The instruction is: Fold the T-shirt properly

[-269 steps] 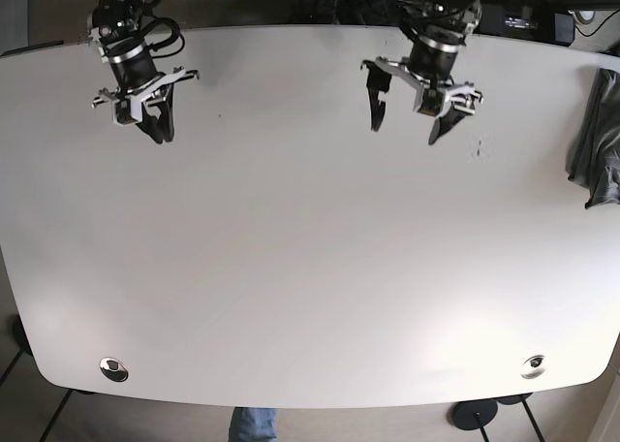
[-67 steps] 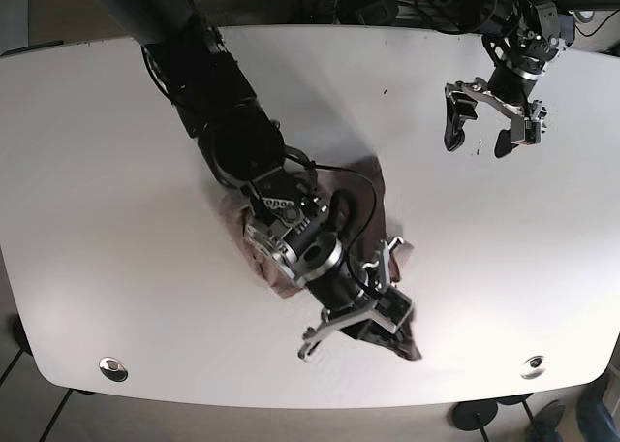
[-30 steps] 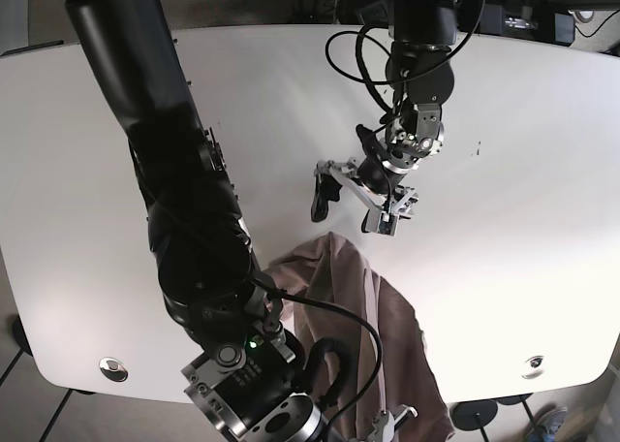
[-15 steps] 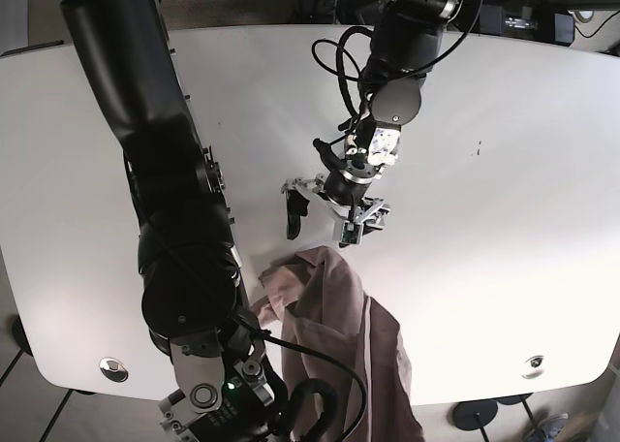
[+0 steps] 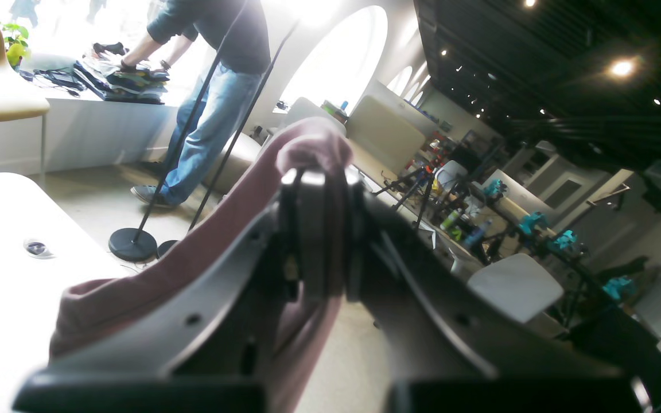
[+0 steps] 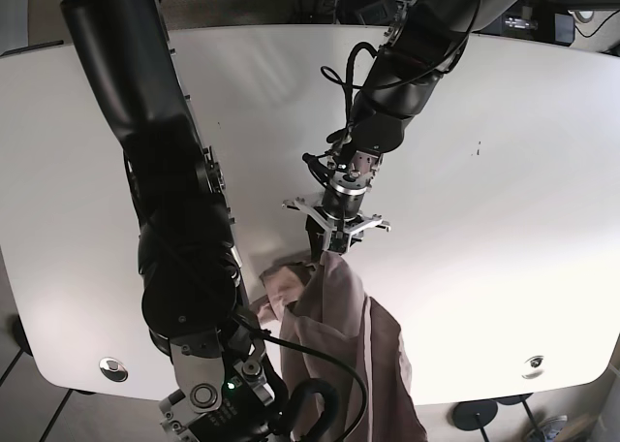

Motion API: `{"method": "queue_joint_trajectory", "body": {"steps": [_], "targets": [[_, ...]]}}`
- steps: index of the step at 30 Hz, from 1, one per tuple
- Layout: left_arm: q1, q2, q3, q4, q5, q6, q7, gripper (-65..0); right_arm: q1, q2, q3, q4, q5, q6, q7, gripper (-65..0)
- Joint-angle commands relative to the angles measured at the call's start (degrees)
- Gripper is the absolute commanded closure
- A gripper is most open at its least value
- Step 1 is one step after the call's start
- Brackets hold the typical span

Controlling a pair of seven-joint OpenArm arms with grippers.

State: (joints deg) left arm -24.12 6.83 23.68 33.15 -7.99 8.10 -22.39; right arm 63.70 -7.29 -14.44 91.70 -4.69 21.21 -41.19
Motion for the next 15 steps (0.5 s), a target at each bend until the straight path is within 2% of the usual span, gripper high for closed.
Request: {"method": "queue_joint_trajectory", "body": {"steps": [1, 4, 8, 10, 12, 15], "targets": [[-1.42, 0.77, 0.01, 0.66, 0.12, -0.14, -1.65, 0.0, 2.19, -0.14, 0.50, 0.74, -0.54, -0.68, 1.50, -1.9], [-1.24, 0.42, -0.69, 0.83, 0.12, -0.14, -1.56, 0.0, 1.40, -0.05, 2.35, 0.74, -0.63, -0.68, 1.50, -1.9], [-0.19, -2.57, -5.62, 0.92, 0.12, -0.49, -1.56, 0.0, 1.13, 0.30, 6.04, -0.76, -0.72, -0.68, 1.50, -1.9], [0.25, -4.59, -7.37, 2.15, 0.12, -2.96, -1.56, 0.0, 1.22, 2.41, 6.04, -2.34, -0.45, -0.86, 1.67, -1.9], [1.75, -7.31, -9.57, 7.51, 0.30, -5.59, -1.48, 0.0, 1.31, 3.29, 6.04, -3.31, -0.63, -1.12, 1.67, -1.9], [5.53, -12.94, -11.15, 15.86, 0.12, -8.41, 3.89, 0.0, 1.40, 4.96, 7.36, -5.50, -0.72, -1.21, 2.38, -1.9]]}}
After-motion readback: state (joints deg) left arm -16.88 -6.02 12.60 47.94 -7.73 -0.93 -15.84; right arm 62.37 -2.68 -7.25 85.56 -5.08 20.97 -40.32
